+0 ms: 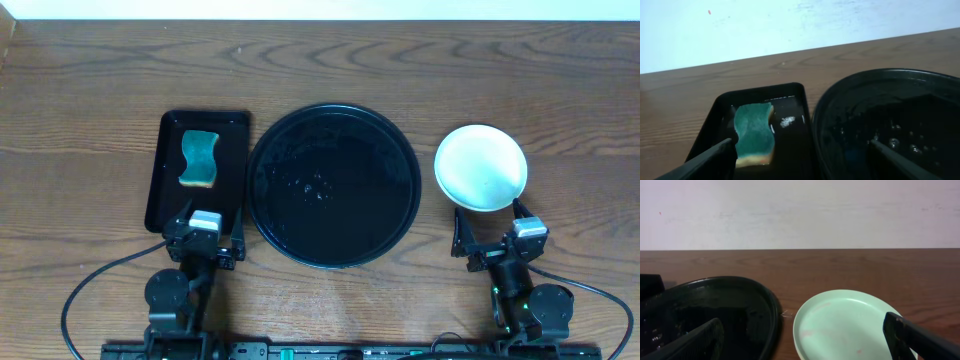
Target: Clean dirty plates on tray and stack at the side
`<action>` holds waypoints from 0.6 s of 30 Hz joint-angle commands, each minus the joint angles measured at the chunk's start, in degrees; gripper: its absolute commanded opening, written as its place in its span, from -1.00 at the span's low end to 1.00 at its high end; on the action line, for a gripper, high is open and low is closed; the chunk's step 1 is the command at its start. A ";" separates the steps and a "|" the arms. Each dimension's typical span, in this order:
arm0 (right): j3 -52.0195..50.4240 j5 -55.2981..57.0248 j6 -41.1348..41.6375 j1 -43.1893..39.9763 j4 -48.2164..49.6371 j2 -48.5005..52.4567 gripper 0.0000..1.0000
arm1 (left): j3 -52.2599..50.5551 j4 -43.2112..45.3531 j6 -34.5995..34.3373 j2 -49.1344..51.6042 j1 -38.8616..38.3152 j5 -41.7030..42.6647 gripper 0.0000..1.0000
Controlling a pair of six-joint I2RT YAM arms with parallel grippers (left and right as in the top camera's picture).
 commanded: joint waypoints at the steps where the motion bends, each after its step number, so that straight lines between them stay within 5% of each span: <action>1: -0.07 -0.72 0.72 0.57 -0.22 -0.37 0.98 | -1.18 0.59 0.52 -1.86 0.13 -1.79 0.66; 18: -0.07 -0.72 0.72 0.57 -0.22 -0.37 0.98 | -2.67 -2.08 0.28 -6.25 0.13 -2.23 0.65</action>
